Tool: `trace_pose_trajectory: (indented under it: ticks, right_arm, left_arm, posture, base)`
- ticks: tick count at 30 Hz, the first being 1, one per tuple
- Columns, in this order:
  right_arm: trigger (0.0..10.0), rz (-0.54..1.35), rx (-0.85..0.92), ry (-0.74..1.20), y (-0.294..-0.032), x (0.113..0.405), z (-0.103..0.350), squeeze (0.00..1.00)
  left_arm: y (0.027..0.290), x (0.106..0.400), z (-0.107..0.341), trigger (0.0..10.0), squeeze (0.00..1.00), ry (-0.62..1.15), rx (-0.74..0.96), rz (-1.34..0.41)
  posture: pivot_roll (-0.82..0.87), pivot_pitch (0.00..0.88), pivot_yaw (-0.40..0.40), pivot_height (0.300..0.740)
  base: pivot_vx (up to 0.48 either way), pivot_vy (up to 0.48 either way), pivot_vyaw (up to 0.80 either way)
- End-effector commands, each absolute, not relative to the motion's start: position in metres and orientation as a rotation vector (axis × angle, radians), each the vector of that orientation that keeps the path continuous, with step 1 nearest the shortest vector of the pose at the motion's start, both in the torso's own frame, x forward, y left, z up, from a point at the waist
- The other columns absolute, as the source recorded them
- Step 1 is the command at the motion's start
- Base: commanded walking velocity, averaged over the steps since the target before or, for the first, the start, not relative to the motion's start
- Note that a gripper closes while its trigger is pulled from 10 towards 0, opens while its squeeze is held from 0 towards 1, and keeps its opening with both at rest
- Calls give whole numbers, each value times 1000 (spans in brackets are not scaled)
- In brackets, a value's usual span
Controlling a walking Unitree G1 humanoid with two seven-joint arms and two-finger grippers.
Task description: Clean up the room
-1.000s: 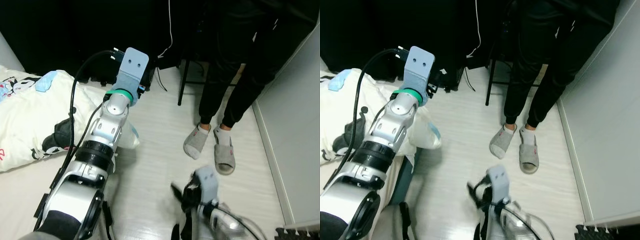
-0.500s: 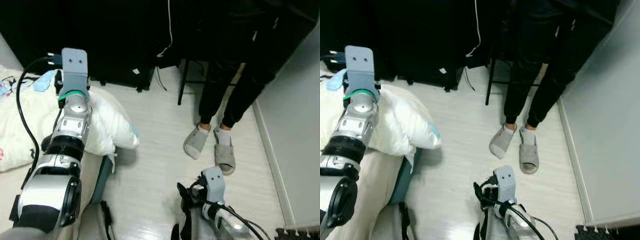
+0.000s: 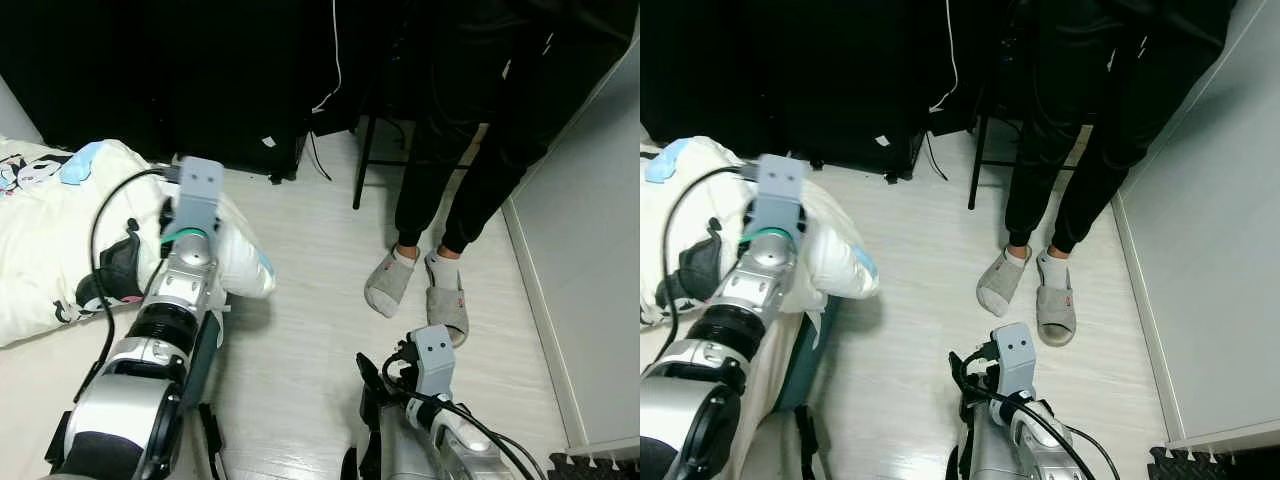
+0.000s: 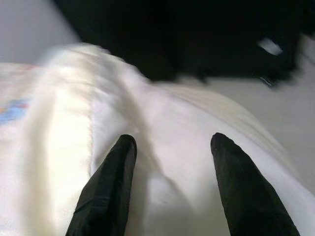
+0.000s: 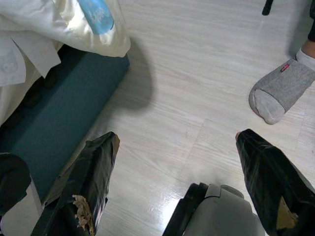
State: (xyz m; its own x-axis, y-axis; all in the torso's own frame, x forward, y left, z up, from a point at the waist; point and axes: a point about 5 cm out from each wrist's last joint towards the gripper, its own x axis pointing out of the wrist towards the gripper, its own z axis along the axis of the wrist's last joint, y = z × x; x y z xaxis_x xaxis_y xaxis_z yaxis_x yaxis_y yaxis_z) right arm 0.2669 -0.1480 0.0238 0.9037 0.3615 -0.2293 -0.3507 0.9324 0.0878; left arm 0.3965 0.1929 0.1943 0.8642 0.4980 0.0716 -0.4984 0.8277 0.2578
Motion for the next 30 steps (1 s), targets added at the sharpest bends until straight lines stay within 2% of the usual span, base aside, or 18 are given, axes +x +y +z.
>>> trace_pose_trajectory:
  ticks: [1, 3, 8, 9, 12, 15, 20, 22, 25, 28, 30]
  right_arm:
    - [10000, 353, 56, 267, -151, 262, 19, 0]
    - [10000, 352, 54, 268, -152, 262, 19, 0]
    - [10000, 351, 55, 268, -151, 262, 19, 0]
    - [10000, 353, 59, 266, -148, 262, 19, 0]
    - [10000, 353, 62, 263, -147, 262, 20, 0]
    - [10000, 351, 63, 265, -148, 262, 20, 0]
    - [10000, 347, 57, 268, -151, 262, 19, 0]
    - [10000, 345, 55, 264, -152, 264, 21, 0]
    - [10000, 345, 55, 260, -151, 265, 22, 0]
    - [10000, 346, 53, 259, -150, 264, 22, 0]
    - [10000, 345, 53, 261, -151, 264, 21, 0]
  left_arm:
    - [200, 396, 217, 10000, 0, -129, 244, 592]
    - [205, 394, 232, 10000, 0, -205, 249, 618]
    - [207, 393, 239, 10000, 0, -241, 328, 635]
    - [202, 393, 230, 10000, 0, -223, 414, 619]
    - [192, 394, 217, 10000, 0, -178, 460, 554]
    - [180, 395, 201, 10000, 0, -103, 463, 467]
    - [173, 390, 182, 10000, 0, -43, 450, 470]
    - [186, 387, 174, 10000, 0, -15, 430, 587]
    - [201, 385, 172, 10000, 0, 10, 422, 658]
    - [224, 383, 174, 10000, 0, 9, 495, 667]
    - [230, 382, 170, 10000, 0, 32, 522, 637]
  posture:
    - [-40, 184, 11, 548]
    - [-40, 184, 11, 548]
    - [-34, 185, 15, 548]
    - [-34, 185, 17, 548]
    - [-34, 185, 17, 548]
    - [-34, 185, 17, 548]
    - [-32, 184, 15, 548]
    - [-42, 180, 12, 548]
    - [-46, 176, 11, 548]
    - [-40, 172, 13, 548]
    - [-40, 172, 13, 548]
  base:
    - [0, 0, 0]
    - [0, 0, 0]
    - [0, 0, 0]
    - [0, 0, 0]
    - [0, 0, 0]
    - [0, 0, 0]
    - [0, 0, 0]
    - [0, 0, 0]
    - [0, 0, 0]
    - [0, 0, 0]
    - [0, 0, 0]
